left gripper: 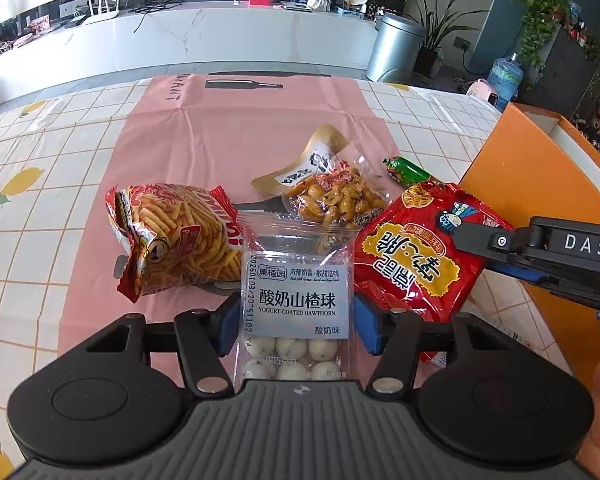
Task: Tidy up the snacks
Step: 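Grasp the clear yogurt-ball packet with the left gripper while the right gripper grasps the red cartoon bag, then carry both held packets up and over the orange box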
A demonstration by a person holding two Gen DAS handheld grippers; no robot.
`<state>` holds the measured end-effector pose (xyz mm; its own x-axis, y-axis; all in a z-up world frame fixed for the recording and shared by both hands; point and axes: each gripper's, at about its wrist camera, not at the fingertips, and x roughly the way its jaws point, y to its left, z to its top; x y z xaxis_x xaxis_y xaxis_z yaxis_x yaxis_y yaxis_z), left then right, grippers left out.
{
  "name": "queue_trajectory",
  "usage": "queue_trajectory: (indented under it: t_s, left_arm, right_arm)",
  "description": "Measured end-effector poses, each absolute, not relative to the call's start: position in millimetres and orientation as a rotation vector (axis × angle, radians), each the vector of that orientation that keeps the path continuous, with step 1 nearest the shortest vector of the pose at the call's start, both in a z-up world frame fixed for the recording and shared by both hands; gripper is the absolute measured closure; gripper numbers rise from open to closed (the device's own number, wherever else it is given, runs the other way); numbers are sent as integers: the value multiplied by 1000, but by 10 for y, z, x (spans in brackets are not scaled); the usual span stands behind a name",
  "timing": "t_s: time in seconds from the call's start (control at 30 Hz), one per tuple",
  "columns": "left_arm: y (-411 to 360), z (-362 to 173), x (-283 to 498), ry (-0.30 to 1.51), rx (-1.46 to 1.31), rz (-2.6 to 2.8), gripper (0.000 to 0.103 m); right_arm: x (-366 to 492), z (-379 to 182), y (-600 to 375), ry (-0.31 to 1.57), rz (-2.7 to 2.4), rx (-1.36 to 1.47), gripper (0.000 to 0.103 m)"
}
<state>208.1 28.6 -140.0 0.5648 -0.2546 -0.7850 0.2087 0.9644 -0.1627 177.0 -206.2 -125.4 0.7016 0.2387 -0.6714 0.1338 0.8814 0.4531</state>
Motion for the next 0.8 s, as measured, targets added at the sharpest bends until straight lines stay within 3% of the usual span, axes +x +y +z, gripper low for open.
queue_trajectory:
  t_s: [0.8]
  left_arm:
    - [358,-753,1666,872,-124,-257,37]
  right_arm:
    - [1387,-622,-1995,737,112,352,86]
